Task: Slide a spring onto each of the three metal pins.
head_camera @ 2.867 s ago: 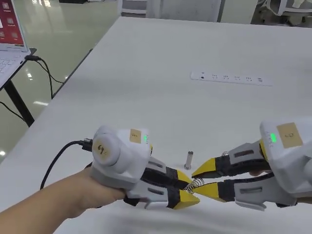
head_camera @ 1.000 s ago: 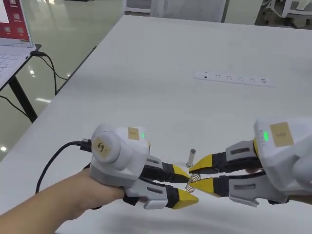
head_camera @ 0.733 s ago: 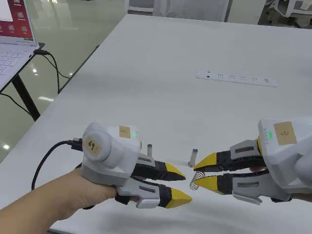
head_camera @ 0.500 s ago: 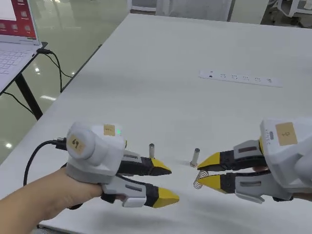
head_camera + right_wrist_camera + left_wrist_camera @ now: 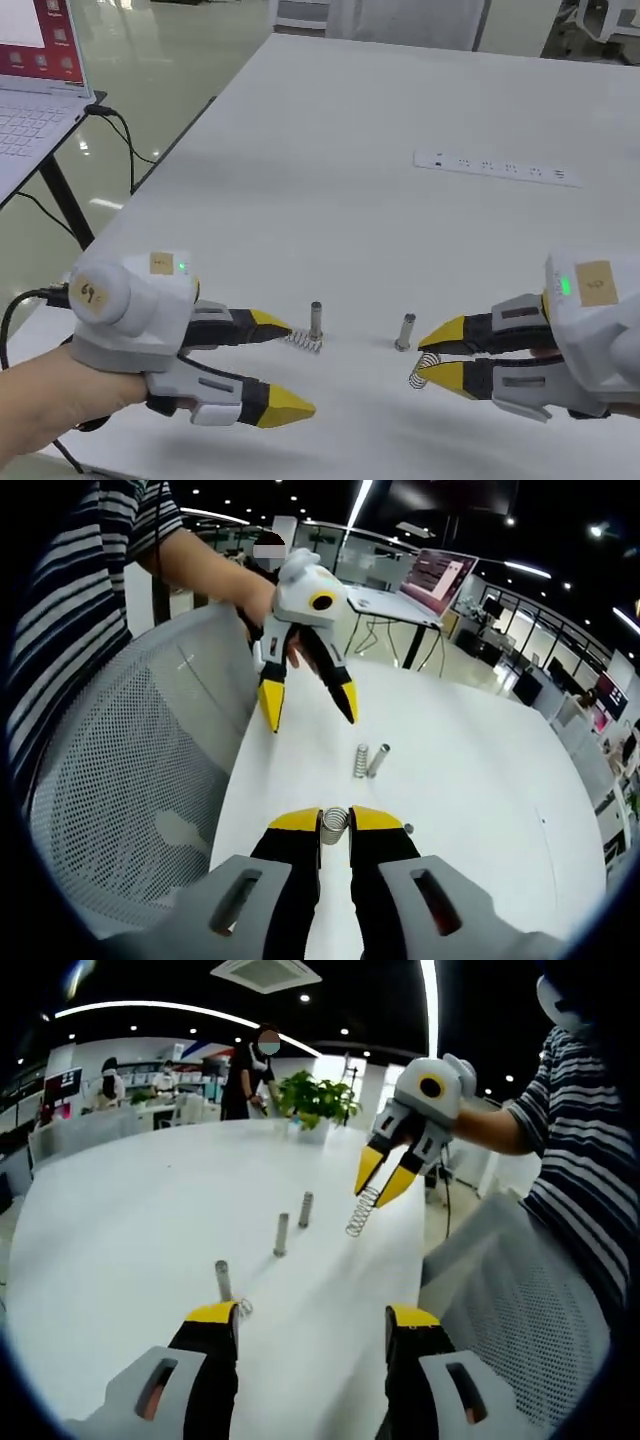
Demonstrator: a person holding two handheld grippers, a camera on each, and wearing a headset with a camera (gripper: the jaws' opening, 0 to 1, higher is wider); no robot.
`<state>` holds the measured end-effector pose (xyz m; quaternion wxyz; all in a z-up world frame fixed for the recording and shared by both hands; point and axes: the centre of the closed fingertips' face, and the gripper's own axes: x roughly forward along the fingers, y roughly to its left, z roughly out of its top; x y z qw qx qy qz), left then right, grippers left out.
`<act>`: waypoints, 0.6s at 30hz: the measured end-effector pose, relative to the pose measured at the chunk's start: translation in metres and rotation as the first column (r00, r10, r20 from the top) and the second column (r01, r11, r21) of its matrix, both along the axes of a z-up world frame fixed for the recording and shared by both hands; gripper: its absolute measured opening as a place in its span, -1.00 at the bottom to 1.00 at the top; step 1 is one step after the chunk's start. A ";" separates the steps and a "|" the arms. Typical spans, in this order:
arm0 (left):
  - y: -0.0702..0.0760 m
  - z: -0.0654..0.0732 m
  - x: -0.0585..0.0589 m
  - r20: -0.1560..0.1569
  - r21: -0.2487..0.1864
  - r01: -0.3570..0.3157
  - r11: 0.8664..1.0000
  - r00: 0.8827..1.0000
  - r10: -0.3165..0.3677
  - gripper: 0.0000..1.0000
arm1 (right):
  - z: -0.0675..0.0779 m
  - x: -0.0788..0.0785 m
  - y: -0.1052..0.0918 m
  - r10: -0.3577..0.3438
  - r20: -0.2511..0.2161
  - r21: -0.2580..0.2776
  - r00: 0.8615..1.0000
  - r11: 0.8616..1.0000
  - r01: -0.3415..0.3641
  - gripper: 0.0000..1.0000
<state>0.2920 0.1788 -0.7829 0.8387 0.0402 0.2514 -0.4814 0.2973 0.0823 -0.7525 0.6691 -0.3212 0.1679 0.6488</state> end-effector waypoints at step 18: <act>0.039 -0.004 0.012 0.004 0.027 -0.159 0.987 0.987 0.159 0.96 | -0.003 0.018 -0.004 -0.053 0.022 -0.009 0.998 0.999 0.053 -0.86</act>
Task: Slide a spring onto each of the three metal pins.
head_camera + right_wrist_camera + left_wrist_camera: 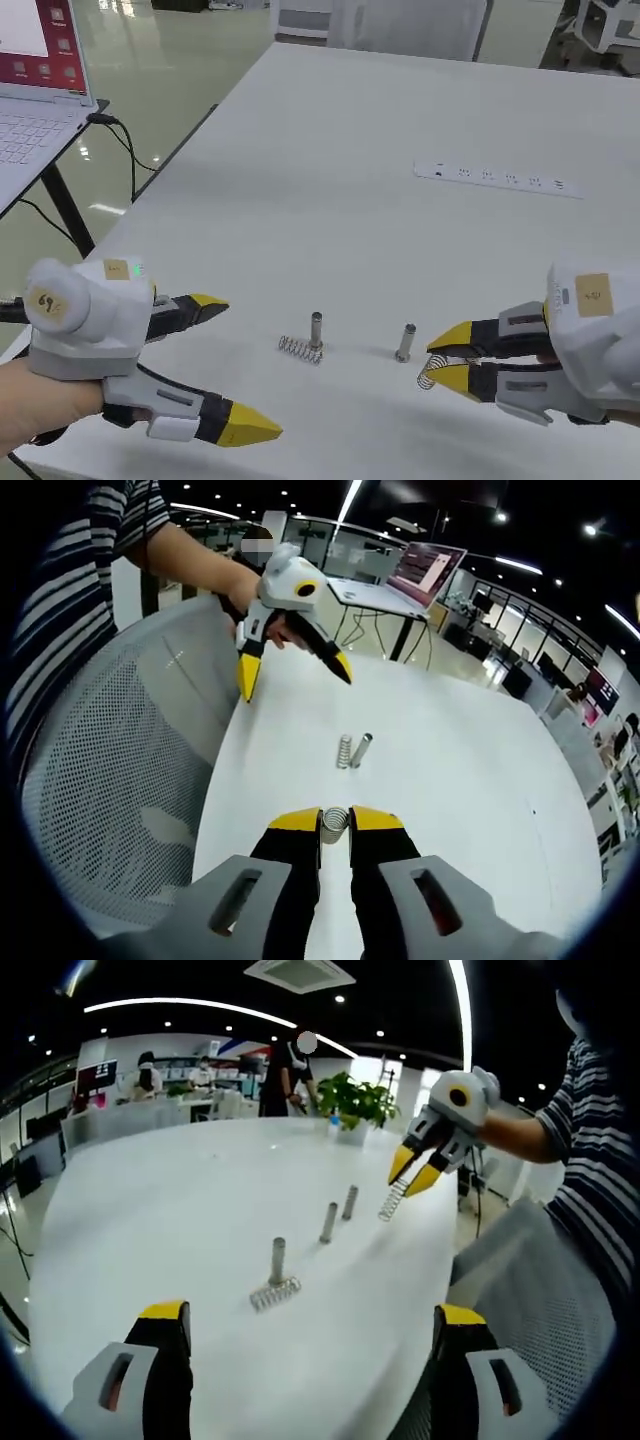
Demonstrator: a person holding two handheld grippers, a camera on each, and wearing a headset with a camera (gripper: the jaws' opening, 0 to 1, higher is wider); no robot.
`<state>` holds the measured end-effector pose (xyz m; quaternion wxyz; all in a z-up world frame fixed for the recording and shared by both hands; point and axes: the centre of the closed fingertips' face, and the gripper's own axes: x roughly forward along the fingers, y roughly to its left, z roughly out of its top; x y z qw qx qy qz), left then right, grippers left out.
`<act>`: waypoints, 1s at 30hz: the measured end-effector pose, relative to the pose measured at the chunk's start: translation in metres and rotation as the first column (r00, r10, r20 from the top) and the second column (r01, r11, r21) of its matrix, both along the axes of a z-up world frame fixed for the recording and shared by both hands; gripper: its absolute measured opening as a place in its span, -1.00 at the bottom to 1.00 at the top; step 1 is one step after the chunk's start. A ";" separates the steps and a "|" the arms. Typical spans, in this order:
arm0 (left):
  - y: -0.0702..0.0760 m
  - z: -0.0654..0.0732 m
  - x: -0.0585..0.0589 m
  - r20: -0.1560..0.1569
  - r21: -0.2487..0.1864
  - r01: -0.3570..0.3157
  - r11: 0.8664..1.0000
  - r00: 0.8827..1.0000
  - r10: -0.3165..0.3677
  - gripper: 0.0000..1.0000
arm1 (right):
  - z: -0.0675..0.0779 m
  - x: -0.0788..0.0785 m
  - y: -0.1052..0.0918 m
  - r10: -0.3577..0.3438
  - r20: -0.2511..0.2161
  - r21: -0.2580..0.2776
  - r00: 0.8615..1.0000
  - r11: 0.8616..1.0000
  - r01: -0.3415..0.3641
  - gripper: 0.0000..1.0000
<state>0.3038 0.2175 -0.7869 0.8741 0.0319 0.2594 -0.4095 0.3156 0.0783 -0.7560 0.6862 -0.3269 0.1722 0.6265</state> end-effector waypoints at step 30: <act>0.001 0.013 0.010 0.026 -0.024 -0.022 0.999 0.999 0.023 0.96 | -0.002 0.060 0.018 -0.107 0.004 -0.008 0.994 0.994 0.107 -0.85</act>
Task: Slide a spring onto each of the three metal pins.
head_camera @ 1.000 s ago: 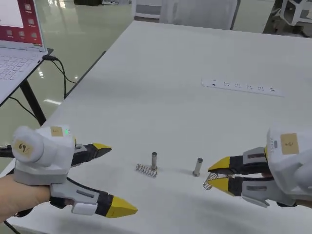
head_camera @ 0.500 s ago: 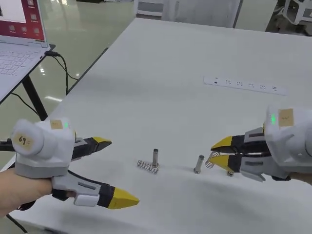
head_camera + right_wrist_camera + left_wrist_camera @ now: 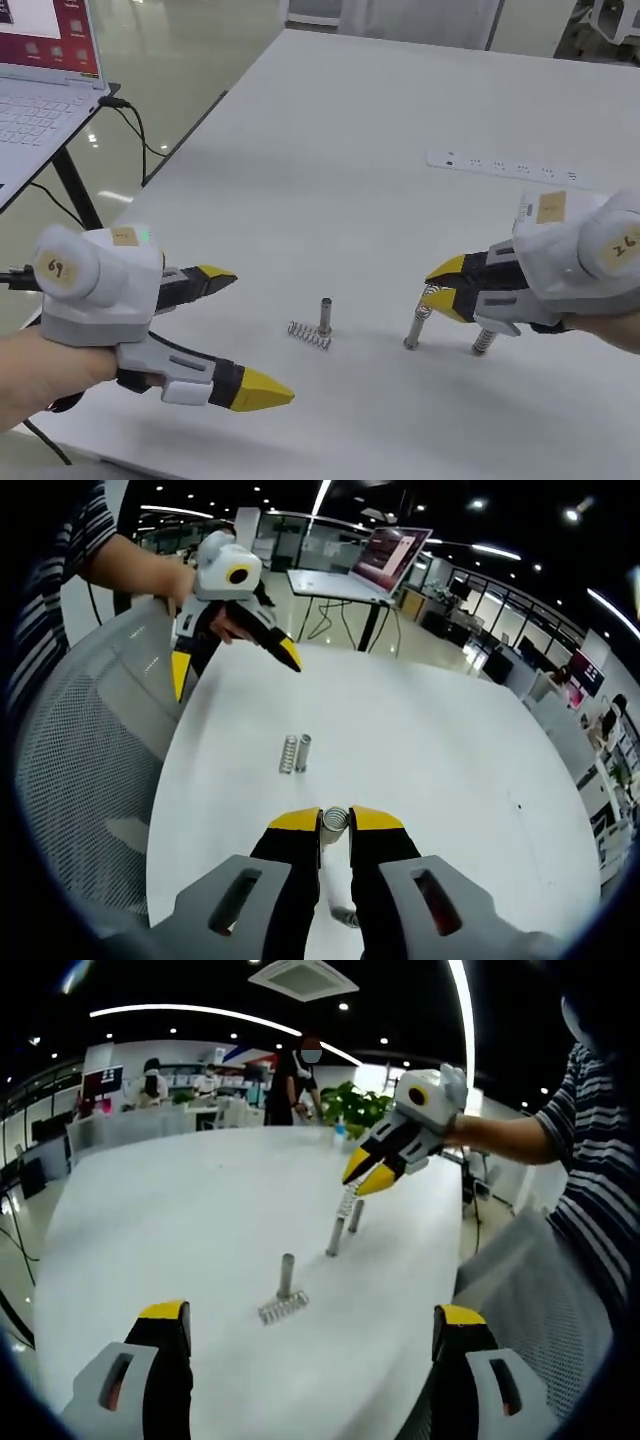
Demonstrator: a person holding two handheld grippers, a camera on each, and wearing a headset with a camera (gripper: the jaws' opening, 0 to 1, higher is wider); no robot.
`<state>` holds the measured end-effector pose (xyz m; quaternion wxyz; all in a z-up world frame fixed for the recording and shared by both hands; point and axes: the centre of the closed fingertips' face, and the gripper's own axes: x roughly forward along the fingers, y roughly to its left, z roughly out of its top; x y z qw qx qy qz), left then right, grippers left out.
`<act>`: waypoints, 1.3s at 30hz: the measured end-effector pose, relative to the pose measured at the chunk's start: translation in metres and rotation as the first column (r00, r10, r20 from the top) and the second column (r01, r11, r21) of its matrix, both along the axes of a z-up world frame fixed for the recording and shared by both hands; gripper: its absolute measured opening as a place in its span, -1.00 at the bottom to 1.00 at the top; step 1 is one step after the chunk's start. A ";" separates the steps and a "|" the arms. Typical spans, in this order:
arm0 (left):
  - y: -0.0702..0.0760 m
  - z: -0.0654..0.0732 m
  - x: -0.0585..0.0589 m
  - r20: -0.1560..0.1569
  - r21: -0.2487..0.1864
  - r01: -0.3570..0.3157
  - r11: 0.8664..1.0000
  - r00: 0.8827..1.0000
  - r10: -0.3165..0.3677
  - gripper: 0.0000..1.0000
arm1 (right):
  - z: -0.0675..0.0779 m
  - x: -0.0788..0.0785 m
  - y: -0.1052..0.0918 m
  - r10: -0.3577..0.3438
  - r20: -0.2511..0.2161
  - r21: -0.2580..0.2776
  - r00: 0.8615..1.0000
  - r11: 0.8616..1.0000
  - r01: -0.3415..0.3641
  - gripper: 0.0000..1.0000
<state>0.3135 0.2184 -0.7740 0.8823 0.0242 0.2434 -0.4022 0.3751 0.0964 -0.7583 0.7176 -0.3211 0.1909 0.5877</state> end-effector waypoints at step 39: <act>0.000 -0.002 -0.001 -0.009 -0.009 -0.012 1.000 1.000 0.012 0.96 | -0.027 0.000 0.000 -0.014 -0.043 -0.021 0.999 1.000 0.013 -0.85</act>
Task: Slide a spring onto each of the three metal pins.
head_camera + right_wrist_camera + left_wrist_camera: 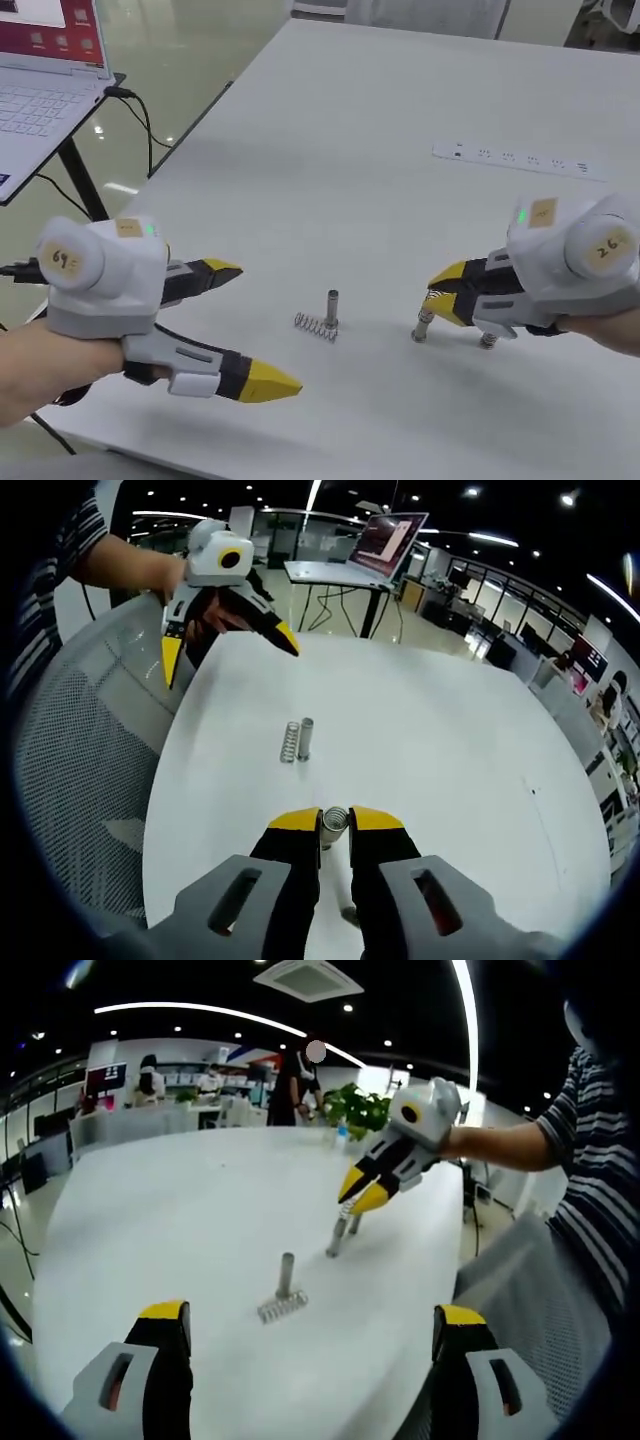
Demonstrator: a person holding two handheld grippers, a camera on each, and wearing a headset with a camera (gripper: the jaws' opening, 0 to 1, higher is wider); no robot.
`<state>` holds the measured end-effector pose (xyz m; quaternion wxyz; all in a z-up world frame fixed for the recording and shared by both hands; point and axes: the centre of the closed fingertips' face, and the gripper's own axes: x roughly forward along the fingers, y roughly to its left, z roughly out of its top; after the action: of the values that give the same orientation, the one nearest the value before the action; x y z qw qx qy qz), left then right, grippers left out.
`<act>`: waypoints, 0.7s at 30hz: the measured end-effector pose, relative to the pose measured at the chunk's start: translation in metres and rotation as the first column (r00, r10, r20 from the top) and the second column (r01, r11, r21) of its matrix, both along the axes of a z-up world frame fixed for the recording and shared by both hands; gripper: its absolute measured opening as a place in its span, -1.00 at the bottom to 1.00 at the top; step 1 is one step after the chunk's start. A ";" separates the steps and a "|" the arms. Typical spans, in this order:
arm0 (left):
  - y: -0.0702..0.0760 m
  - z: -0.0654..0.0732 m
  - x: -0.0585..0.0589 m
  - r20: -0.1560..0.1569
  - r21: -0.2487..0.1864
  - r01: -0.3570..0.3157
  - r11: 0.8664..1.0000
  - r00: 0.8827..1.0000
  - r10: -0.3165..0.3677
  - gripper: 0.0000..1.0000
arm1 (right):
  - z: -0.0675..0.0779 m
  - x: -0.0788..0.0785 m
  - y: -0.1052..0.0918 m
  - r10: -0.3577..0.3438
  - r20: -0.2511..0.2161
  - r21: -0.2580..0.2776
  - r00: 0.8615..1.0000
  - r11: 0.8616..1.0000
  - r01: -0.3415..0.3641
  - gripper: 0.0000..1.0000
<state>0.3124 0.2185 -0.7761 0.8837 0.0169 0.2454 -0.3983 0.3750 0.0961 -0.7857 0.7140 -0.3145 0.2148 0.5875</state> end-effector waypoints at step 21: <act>-0.004 0.002 0.005 0.002 -0.011 -0.006 1.000 1.000 0.006 0.96 | -0.033 0.002 -0.003 -0.002 -0.015 -0.053 1.000 0.999 0.001 -0.84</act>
<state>0.3175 0.2149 -0.7741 0.8853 0.0116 0.2421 -0.3969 0.3771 0.0934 -0.8187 0.7043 -0.3289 0.2358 0.5833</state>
